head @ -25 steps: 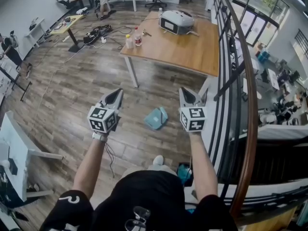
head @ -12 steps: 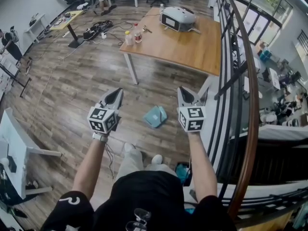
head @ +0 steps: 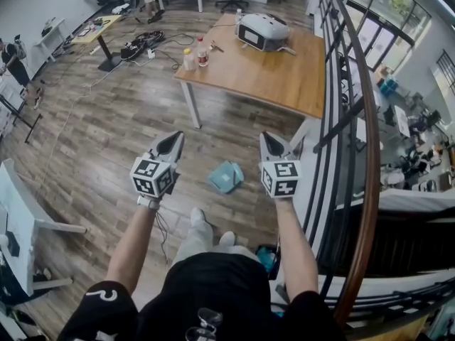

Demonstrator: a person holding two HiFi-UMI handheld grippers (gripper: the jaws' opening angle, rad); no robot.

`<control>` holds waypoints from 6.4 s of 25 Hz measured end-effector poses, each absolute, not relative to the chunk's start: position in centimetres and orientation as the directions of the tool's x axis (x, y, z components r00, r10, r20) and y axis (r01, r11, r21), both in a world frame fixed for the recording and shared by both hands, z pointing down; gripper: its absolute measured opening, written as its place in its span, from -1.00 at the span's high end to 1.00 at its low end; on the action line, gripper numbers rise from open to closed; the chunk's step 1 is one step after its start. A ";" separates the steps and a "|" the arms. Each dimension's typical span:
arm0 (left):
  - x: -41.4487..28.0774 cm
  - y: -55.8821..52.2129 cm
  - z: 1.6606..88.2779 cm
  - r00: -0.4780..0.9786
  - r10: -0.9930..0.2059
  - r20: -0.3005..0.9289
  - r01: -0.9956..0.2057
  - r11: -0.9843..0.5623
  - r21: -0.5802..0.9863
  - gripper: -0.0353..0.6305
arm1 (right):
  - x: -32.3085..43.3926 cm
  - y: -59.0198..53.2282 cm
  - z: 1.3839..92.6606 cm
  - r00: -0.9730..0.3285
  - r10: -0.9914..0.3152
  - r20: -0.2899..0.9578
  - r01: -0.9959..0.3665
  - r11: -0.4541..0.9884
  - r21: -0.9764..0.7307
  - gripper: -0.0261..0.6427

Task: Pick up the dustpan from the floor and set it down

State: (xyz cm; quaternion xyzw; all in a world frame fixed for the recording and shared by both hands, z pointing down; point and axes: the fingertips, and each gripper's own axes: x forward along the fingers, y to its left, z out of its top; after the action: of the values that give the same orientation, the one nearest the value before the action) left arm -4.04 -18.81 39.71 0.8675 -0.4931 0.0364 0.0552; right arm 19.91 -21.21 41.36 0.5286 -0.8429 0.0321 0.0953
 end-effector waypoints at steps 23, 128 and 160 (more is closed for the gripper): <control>-3.6 -22.9 45.6 0.581 -0.797 0.163 -0.814 -0.571 0.112 0.90 | 17.3 -25.9 47.1 -0.448 -0.851 0.273 -0.882 0.471 0.022 0.93; -7.6 -28.8 63.0 0.554 -0.781 0.288 -0.832 -0.505 0.228 0.90 | 14.6 -32.2 73.4 -0.341 -0.597 0.726 -0.884 0.466 -0.033 0.66; -7.1 -22.4 44.2 0.489 -0.856 0.166 -0.872 -0.475 0.117 0.90 | 18.2 -27.1 45.0 -0.421 -0.729 0.540 -0.865 0.502 0.004 0.66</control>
State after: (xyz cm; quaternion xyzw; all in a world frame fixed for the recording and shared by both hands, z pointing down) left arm -7.07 -22.43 44.22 0.8579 -0.5036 0.0424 0.0929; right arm 18.17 -27.11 45.04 0.4795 -0.8313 0.1385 0.2447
